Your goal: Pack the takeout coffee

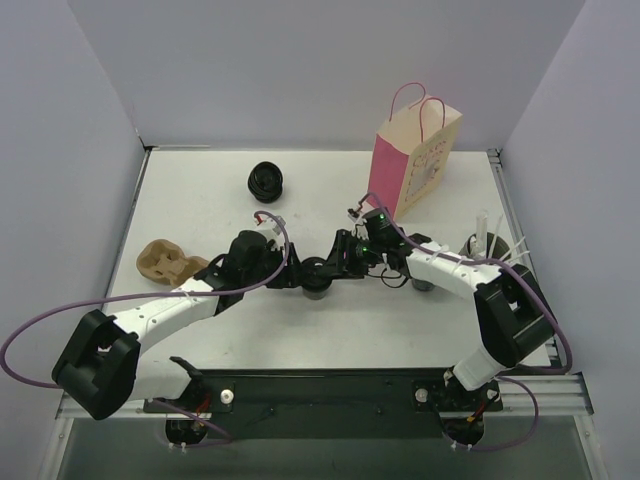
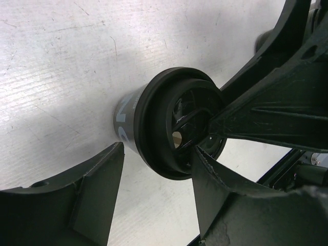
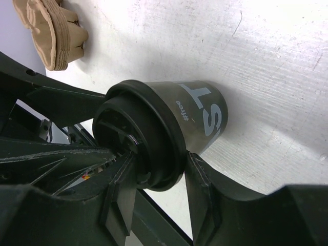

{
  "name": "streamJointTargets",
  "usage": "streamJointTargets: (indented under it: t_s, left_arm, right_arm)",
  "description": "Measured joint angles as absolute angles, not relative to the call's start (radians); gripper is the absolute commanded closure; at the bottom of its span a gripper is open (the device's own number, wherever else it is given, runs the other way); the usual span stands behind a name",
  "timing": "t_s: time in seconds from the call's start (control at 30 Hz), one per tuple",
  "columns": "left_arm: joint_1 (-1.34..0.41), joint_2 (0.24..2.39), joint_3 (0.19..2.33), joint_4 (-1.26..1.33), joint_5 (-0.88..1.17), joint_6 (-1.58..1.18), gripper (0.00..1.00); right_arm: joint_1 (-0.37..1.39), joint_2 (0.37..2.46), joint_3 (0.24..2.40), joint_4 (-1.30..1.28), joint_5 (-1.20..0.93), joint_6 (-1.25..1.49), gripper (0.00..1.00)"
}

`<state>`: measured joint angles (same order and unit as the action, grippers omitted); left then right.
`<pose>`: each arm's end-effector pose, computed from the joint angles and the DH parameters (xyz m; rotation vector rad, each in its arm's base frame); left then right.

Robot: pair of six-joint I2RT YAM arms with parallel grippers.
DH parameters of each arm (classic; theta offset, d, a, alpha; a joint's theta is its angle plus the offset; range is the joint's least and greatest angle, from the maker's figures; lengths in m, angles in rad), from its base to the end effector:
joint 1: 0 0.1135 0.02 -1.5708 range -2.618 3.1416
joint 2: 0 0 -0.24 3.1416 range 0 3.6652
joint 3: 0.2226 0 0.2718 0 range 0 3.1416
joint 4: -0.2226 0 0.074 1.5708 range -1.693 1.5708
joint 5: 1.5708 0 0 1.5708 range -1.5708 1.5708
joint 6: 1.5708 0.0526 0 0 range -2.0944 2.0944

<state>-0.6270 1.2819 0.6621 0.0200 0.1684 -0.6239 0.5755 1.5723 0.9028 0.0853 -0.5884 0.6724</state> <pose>0.2427 -0.1868 0.1674 0.1061 2.3011 -0.8683 0.2892 0.2224 0.1711 -0.2666 2.3487 1.3065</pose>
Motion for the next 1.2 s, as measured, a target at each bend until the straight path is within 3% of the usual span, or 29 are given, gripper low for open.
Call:
streamJointTargets:
  t_s: [0.4,1.2]
  left_arm:
    - [-0.627,1.317,0.702,0.009,0.157,-0.565,0.38]
    - [-0.626,1.367,0.753,0.002,0.165,-0.504,0.38]
  right_arm:
    - [0.511,1.528,0.907,-0.04,-0.591,0.633,0.44]
    - [0.452,1.591,1.167,-0.304,-0.703,0.39,0.44]
